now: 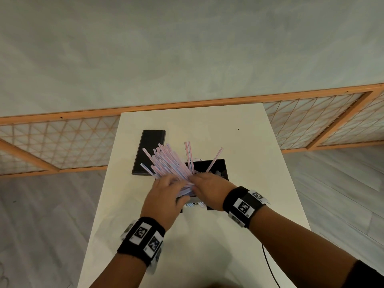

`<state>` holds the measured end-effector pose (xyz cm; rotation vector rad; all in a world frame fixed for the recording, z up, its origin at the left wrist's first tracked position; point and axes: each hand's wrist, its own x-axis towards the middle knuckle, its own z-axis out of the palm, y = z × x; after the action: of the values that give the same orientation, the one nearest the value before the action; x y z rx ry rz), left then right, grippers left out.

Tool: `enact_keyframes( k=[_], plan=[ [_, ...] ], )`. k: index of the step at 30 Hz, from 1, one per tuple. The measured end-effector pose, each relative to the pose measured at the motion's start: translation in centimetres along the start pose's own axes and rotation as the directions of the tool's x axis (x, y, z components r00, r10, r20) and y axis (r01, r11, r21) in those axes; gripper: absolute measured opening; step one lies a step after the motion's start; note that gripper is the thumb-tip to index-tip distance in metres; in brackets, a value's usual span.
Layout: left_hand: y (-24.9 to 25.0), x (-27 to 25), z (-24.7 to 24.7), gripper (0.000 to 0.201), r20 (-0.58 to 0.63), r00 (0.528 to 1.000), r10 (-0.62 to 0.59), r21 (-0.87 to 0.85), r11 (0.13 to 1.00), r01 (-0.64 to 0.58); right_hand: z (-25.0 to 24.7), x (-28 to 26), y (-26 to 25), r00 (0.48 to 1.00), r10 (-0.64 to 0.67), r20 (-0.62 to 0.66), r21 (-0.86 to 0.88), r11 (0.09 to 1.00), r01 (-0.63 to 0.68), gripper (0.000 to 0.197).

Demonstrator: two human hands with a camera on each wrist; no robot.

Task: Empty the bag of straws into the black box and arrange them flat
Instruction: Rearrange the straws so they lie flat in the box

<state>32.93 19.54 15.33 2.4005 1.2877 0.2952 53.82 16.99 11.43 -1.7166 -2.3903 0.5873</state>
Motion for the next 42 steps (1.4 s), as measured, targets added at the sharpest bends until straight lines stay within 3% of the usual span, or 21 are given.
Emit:
enact_keyframes(
  k=[2, 5, 8, 11, 15, 21, 27, 33, 39, 42],
  plan=[
    [-0.2, 0.4, 0.8, 0.031, 0.019, 0.999, 0.027, 0.081, 0.996, -0.029, 0.0, 0.1, -0.4, 0.998, 0.066, 0.018, 0.065, 0.996, -0.067, 0.048],
    [-1.0, 0.7, 1.5, 0.045, 0.055, 0.998, 0.02, 0.176, 0.984, -0.029, -0.3, 0.4, -0.2, 0.99, 0.135, 0.034, 0.04, 0.99, -0.136, 0.052],
    [-1.6, 0.8, 1.2, 0.051, 0.055, 0.998, 0.012, 0.222, 0.975, -0.024, -1.2, 1.1, -0.1, 0.989, 0.142, 0.03, -0.045, 0.989, -0.141, 0.062],
    [-1.9, 0.6, 1.3, 0.043, 0.025, 0.999, -0.036, 0.251, 0.968, 0.029, -1.3, 1.8, 0.0, 0.995, 0.098, 0.02, -0.104, 0.99, -0.096, 0.068],
    [-2.3, 0.2, 2.4, 0.036, 0.016, 0.997, -0.076, 0.253, 0.965, 0.069, -1.4, 2.1, -0.1, 0.976, 0.149, 0.157, -0.054, 0.988, -0.142, 0.08],
    [-2.0, 0.0, 3.2, 0.036, 0.012, 0.993, -0.116, 0.296, 0.949, 0.107, -2.1, 2.3, 0.0, 0.893, 0.275, 0.357, -0.038, 0.959, -0.28, 0.083],
    [-2.0, -0.1, 3.1, 0.02, -0.02, 0.997, -0.072, 0.3, 0.951, 0.075, -2.7, 3.0, -0.1, 0.858, 0.296, 0.42, -0.006, 0.946, -0.324, 0.083],
    [-2.5, -0.9, 3.7, 0.033, -0.019, 0.996, -0.087, 0.265, 0.96, 0.089, -2.9, 2.2, -0.2, 0.942, 0.208, 0.263, -0.139, 0.974, -0.176, 0.088],
    [-2.9, -1.9, 3.3, 0.037, -0.028, 0.995, -0.1, 0.28, 0.954, 0.104, -3.1, -0.1, -0.3, 0.999, -0.034, 0.029, -0.207, 0.978, 0.039, 0.066],
    [-2.7, -2.1, 2.9, 0.039, -0.088, 0.995, -0.053, 0.347, 0.934, 0.081, -2.6, -1.3, -0.7, 0.999, -0.035, 0.023, -0.202, 0.979, 0.039, 0.054]
  ],
)
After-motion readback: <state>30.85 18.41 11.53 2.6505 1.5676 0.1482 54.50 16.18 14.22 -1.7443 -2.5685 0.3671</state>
